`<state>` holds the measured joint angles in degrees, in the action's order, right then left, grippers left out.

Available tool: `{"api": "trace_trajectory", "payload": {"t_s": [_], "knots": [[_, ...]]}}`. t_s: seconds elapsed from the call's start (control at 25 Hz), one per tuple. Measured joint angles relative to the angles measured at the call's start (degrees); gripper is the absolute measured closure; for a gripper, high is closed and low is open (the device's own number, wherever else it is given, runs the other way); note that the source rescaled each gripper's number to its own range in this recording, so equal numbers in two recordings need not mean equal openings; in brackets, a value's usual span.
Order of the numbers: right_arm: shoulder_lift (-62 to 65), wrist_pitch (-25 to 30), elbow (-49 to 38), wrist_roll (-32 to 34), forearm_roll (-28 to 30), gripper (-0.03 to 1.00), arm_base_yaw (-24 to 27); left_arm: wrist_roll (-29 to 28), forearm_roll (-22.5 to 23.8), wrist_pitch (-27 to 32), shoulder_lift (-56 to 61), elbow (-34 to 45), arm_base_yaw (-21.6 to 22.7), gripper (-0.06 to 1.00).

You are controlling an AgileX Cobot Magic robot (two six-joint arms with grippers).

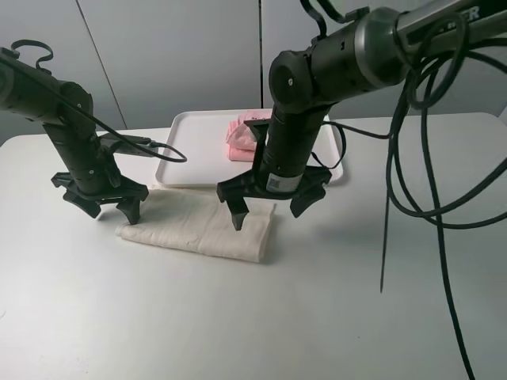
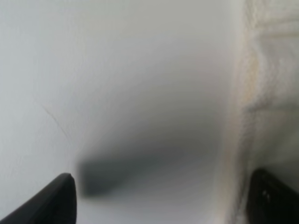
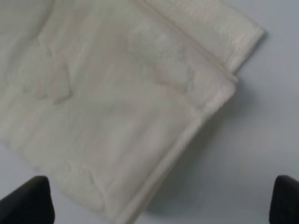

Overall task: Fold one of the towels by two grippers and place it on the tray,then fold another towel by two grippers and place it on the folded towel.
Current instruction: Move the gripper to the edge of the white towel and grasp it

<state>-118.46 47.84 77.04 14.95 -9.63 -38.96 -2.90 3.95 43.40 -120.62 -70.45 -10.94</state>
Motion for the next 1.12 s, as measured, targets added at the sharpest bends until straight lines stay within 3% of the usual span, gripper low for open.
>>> {"api": "trace_trajectory", "payload": {"t_s": [0.56,0.8,1.12], "knots": [[-6.5,-0.2,2.6,4.0,-2.2,-0.03,0.0,0.0,0.0,0.1,0.0,-0.1,0.0,-0.02],[-7.8,-1.3,2.8,4.1,-3.0,0.22,-1.0,0.2,0.0,0.1,0.0,-0.1,0.0,-0.02],[-8.6,-1.5,3.3,4.1,-3.1,0.26,-1.4,0.2,0.0,0.1,-0.1,-0.1,0.0,-0.02]]}}
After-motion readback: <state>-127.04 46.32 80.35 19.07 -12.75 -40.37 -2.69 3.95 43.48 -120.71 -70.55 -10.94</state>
